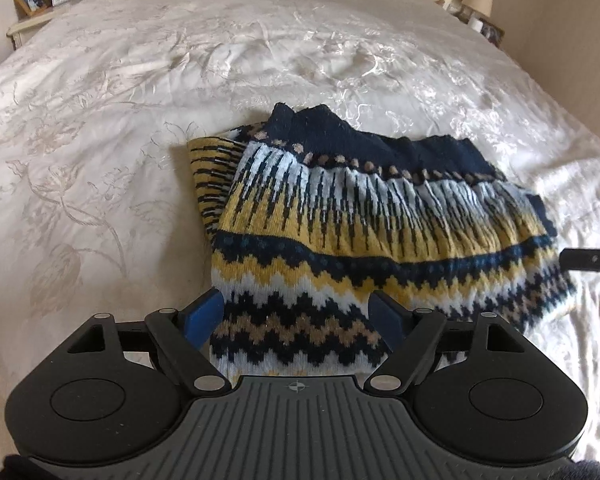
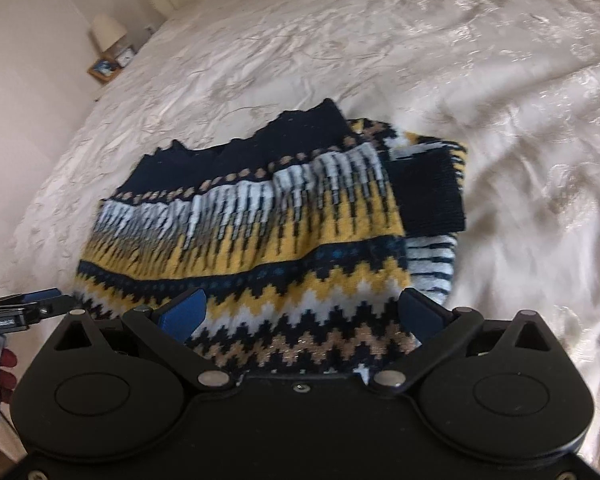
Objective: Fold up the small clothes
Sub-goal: 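Lower both tools to the folded sweater's patterned edge and close on it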
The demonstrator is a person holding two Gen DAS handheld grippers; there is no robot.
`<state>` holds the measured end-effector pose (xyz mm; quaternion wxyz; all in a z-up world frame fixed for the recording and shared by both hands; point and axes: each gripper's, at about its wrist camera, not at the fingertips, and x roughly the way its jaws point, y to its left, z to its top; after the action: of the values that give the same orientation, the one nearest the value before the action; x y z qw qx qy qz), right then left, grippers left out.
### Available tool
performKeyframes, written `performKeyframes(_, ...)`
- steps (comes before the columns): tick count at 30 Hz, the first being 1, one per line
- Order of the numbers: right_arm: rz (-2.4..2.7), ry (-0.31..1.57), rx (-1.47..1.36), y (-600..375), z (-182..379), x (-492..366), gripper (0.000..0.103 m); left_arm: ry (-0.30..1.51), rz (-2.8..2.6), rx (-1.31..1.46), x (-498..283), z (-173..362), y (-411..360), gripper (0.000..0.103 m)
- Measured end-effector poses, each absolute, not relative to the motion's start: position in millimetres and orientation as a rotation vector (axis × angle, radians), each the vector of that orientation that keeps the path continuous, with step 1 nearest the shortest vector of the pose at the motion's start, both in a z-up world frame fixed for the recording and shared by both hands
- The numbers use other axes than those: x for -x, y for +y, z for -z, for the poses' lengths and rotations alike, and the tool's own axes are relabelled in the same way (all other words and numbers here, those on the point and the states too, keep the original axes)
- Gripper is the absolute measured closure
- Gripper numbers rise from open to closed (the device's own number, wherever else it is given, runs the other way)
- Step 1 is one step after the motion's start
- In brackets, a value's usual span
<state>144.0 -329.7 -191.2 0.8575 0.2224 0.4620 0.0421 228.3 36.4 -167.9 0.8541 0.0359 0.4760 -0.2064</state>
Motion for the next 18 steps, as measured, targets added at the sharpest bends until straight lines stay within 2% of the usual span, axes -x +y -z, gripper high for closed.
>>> performKeyframes(15, -0.083, 0.942, -0.548, -350.5, 195.7, -137.5, 0.002, 1.027, 0.385, -0.072, -244.7, 169.8, 45.5, 0.024)
performKeyframes(18, -0.085, 0.965, -0.537, -354.5, 201.4, -145.0, 0.004, 1.032, 0.403, -0.082, -249.6, 174.7, 42.2, 0.024)
